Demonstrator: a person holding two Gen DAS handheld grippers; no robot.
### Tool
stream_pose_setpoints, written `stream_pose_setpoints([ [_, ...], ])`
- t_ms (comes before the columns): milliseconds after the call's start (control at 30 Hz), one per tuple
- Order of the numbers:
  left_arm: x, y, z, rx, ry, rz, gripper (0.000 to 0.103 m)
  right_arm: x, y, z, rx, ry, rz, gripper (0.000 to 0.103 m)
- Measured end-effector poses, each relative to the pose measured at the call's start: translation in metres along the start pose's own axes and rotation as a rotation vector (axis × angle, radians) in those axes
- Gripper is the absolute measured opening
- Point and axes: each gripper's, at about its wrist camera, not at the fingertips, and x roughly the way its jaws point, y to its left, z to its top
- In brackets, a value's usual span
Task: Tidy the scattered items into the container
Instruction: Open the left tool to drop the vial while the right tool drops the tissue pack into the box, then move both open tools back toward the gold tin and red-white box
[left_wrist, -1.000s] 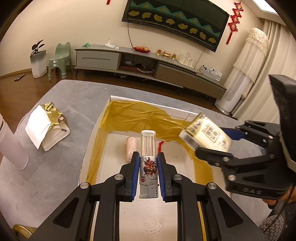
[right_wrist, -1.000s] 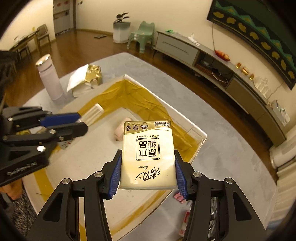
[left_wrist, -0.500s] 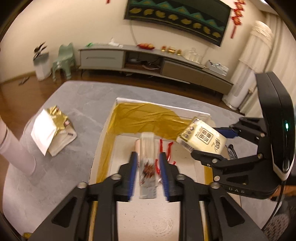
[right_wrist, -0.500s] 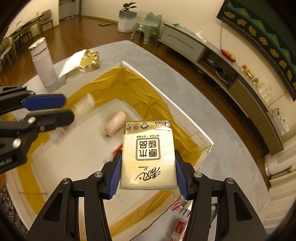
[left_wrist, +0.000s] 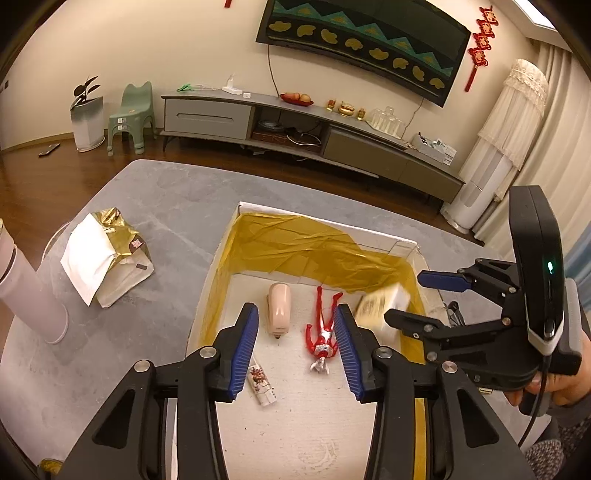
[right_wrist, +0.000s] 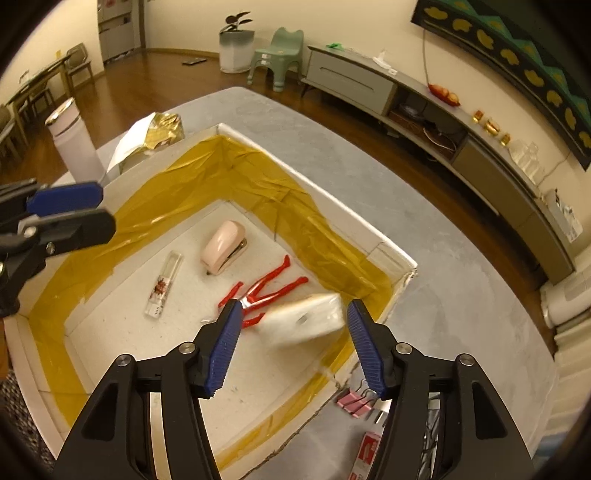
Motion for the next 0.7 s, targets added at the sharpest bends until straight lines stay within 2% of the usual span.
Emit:
stream_pose_setpoints([
  [100,-0.003,-0.003,0.001,0.007,-0.006,-0.008,0.045,-0.007,-0.004,-0.001,0.03,-0.02,0.015,0.062],
  [200,-0.006,-0.004,0.001,0.013,-0.012,-0.008,0.046,-0.014,-0.005,-0.007,0.073,-0.031,0.066,0.062],
  [433,-0.011,-0.01,-0.002,0.03,-0.012,0.005,0.046,-0.038,0.004,-0.041,0.132,-0.09,0.165,0.062],
  [700,-0.021,-0.038,-0.008,0.107,-0.009,0.017,0.046,-0.075,0.016,-0.077,0.158,-0.182,0.246,0.062],
])
